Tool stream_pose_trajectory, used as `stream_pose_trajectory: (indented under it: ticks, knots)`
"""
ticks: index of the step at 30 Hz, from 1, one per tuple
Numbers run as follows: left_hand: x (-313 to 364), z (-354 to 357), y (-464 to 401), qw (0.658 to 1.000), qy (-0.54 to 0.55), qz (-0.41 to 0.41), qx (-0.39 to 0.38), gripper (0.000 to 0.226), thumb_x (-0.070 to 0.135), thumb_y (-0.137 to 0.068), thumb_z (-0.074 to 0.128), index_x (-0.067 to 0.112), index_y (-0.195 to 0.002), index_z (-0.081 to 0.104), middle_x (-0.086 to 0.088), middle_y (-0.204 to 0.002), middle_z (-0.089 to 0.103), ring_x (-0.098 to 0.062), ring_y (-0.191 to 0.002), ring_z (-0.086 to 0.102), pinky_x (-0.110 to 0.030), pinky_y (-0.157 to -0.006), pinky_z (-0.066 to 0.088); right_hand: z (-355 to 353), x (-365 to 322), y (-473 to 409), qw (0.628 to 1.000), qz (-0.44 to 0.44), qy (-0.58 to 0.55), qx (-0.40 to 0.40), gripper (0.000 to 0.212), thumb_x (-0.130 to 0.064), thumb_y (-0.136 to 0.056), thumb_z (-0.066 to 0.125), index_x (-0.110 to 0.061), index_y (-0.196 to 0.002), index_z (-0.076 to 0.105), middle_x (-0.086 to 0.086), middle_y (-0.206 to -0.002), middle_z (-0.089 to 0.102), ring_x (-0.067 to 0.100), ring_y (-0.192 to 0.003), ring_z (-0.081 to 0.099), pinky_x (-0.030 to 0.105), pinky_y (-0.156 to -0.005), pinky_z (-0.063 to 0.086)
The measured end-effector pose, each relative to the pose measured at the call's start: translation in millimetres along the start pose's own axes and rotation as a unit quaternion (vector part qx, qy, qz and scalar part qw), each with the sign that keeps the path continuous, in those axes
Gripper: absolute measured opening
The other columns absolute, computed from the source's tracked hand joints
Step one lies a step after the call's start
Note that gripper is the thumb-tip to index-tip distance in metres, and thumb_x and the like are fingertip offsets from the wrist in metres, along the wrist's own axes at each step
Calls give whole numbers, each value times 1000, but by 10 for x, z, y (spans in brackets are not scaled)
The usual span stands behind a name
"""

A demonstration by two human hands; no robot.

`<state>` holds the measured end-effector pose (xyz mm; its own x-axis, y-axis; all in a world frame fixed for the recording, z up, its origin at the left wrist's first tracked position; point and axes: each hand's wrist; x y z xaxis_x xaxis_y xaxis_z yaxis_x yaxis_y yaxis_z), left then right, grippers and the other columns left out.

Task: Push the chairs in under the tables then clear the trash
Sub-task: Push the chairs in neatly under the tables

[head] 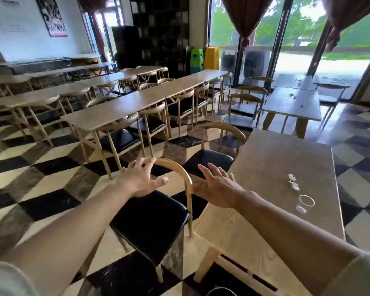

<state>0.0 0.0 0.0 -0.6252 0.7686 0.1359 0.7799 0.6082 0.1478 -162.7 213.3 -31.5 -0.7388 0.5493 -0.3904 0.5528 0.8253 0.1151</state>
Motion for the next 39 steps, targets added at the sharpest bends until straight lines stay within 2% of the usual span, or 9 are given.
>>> stream_pose_trajectory:
  ticks: [3, 7, 10, 15, 20, 24, 30, 34, 39]
  knots:
    - [-782, 59, -139, 1000, -9, -28, 5, 101, 87, -85, 39, 35, -166, 6, -7, -176, 7, -35, -160, 9, -61, -125, 17, 418, -525, -494, 1000, -3, 5, -26, 90, -87, -84, 36, -44, -158, 6, 0, -172, 4, 34, -156, 1, 65, -120, 3]
    - [-1714, 170, -235, 1000, 0, -20, 7, 101, 86, -87, 39, 30, -166, 8, -6, -175, 13, -31, -160, 12, -55, -127, 16, 879, -1126, -1062, 999, 26, -9, -35, 97, -91, -80, 31, -40, -159, 10, -4, -172, 6, 29, -156, 7, 60, -123, 11]
    - [-2485, 158, -389, 999, -1, -50, -18, 100, 84, -89, 39, 30, -166, 6, -6, -175, 14, -31, -160, 12, -56, -126, 18, 1169, -1689, -1589, 998, 20, -12, -59, 102, -93, -76, 29, -37, -160, 13, -3, -172, 9, 28, -156, 9, 59, -123, 13]
    - [-3364, 187, -770, 996, 16, -81, -37, 99, 84, -90, 37, 29, -166, 7, -8, -175, 14, -34, -159, 12, -59, -124, 21, 1560, -2389, -2404, 997, -15, -20, -79, 90, -80, -89, 38, -33, -161, 11, 1, -171, 11, 31, -155, 11, 61, -122, 14]
    - [-3950, 263, -1432, 994, 12, -87, -65, 100, 85, -89, 35, 27, -166, 10, -7, -174, 16, -32, -159, 14, -61, -123, 22, 1988, -2879, -3286, 990, -17, -93, -105, 83, -70, -96, 47, -32, -162, 12, 6, -171, 13, 34, -154, 17, 59, -121, 22]
    - [-4353, 275, -2218, 994, 18, -77, -72, 101, 87, -87, 34, 27, -166, 12, -6, -174, 17, -32, -159, 15, -60, -124, 23, 2247, -3092, -4157, 980, 7, -181, -85, 82, -62, -96, 56, -31, -161, 17, 8, -169, 19, 33, -152, 25, 54, -120, 29]
    - [-4804, 142, -3674, 994, 26, -55, -86, 101, 91, -83, 33, 32, -163, 18, -4, -171, 24, -33, -156, 21, -62, -119, 31, 2405, -3286, -5608, 974, 62, -204, -76, 82, -65, -93, 57, -34, -159, 20, 6, -168, 22, 32, -151, 28, 58, -118, 33]
    - [-5084, 114, -4404, 995, 33, -23, -93, 109, 96, -77, 29, 31, -163, 20, -3, -171, 26, -32, -156, 23, -61, -119, 33, 2429, -3322, -6262, 971, 97, -203, -77, 82, -72, -90, 54, -39, -157, 21, 4, -167, 25, 32, -150, 30, 60, -116, 35]
    - [-5483, 197, -5387, 995, 17, 12, -100, 104, 92, -81, 34, 31, -164, 19, -3, -171, 26, -30, -157, 22, -59, -120, 31, 2555, -3246, -7011, 964, 155, -211, -53, 84, -81, -84, 47, -41, -154, 23, 3, -162, 33, 31, -146, 34, 59, -115, 37]
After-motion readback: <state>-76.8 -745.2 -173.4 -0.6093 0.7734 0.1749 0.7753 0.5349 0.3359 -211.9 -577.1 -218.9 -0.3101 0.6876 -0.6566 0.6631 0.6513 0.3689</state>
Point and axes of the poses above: each hand's wrist, its own y-axis away from the middle knuckle, its own z-axis out of the palm, x = y × z
